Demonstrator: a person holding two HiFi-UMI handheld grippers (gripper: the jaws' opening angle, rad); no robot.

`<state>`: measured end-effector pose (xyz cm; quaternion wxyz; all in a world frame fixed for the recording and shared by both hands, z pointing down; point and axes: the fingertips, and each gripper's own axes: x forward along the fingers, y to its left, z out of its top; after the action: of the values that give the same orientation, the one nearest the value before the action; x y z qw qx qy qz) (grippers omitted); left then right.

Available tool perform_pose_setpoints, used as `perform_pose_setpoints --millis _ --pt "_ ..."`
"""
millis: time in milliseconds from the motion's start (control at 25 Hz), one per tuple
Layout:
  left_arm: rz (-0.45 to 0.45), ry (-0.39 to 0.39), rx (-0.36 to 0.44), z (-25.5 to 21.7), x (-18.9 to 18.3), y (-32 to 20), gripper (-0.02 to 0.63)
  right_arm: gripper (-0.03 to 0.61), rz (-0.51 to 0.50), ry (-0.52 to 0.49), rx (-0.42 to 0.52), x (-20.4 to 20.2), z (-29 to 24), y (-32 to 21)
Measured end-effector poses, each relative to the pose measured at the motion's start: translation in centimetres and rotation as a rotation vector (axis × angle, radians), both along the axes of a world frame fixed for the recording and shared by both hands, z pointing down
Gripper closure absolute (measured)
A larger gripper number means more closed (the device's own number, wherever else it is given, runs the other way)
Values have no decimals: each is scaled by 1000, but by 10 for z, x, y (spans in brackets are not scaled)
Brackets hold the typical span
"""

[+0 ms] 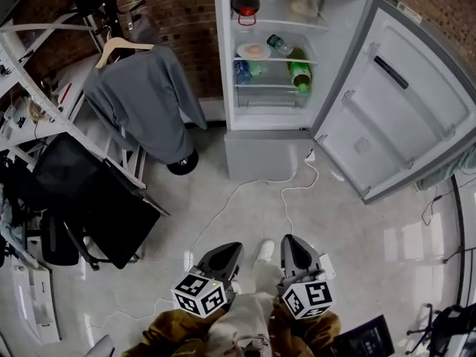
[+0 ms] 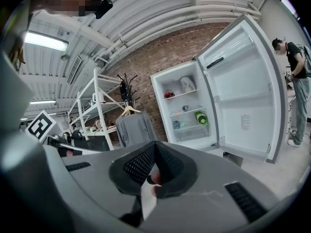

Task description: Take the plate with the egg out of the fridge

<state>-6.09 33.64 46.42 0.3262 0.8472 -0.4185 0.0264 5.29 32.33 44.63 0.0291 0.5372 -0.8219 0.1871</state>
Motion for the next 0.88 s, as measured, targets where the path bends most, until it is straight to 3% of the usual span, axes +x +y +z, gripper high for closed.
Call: perform_pose_setpoints --millis 480,680,880 --pt "53 -51 12 -6 92 -138 604 581 35 -51 28 90 -4 -133" --pt "80 -83 11 -1 133 -169 604 581 45 -86 14 125 9 -167" --pt "49 -107 10 -1 140 -186 604 581 32 -114 2 134 15 -184"
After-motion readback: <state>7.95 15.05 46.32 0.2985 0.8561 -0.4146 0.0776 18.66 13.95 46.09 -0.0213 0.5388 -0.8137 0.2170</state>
